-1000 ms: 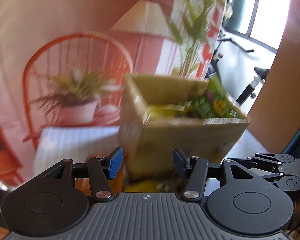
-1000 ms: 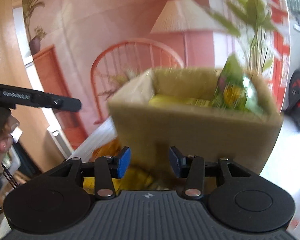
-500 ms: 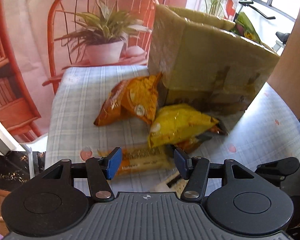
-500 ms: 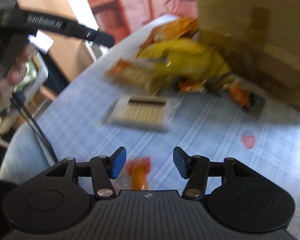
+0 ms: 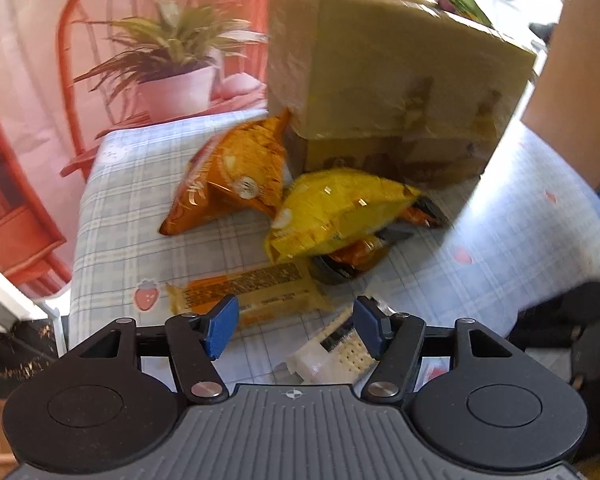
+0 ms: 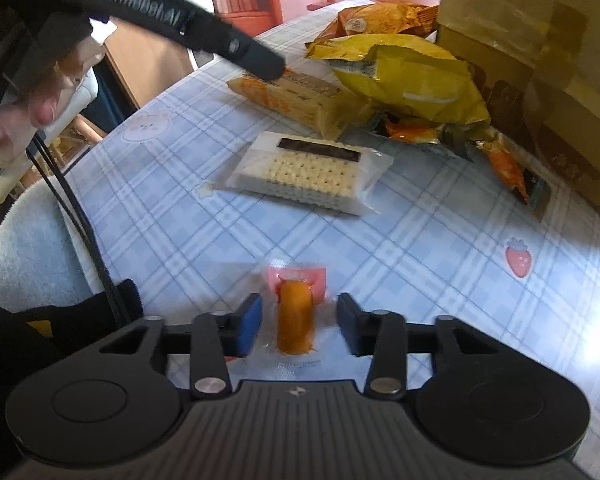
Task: Organize snacks
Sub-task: 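Withdraw both grippers from the box toward the snack pile, then lower the left gripper to the white cracker packet while the right gripper reaches the orange wrapped snack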
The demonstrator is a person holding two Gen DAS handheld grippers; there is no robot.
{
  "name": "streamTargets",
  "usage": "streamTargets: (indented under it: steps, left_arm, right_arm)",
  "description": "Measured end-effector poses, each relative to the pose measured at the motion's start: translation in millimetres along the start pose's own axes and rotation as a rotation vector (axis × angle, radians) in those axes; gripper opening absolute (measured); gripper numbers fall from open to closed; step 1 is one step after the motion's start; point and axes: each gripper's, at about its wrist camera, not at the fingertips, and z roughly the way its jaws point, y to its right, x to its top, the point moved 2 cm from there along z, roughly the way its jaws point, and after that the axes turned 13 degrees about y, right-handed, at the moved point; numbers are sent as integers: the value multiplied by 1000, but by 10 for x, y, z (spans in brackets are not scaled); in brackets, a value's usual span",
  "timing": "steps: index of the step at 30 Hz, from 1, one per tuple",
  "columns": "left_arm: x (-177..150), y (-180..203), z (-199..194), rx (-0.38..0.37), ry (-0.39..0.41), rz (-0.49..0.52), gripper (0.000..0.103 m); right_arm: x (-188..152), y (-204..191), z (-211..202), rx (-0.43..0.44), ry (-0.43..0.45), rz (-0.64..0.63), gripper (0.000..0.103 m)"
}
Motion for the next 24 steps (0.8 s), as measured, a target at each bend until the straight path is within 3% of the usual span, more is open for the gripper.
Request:
streamTargets:
  steps: [7, 9, 17, 24]
  left_arm:
    - [-152, 361, 135, -115, 8, 214, 67]
    - [-197, 406, 196, -117, 6, 253, 67]
    - [-312, 283, 399, -161, -46, 172, 67]
    - [-387, 360, 402, -124, -29, 179, 67]
  right_arm:
    - [-57, 360, -128, -96, 37, 77, 39]
    - [-83, 466, -166, -121, 39, 101, 39]
    - [-166, 729, -299, -172, 68, 187, 39]
    - [-171, 810, -299, -187, 83, 210, 39]
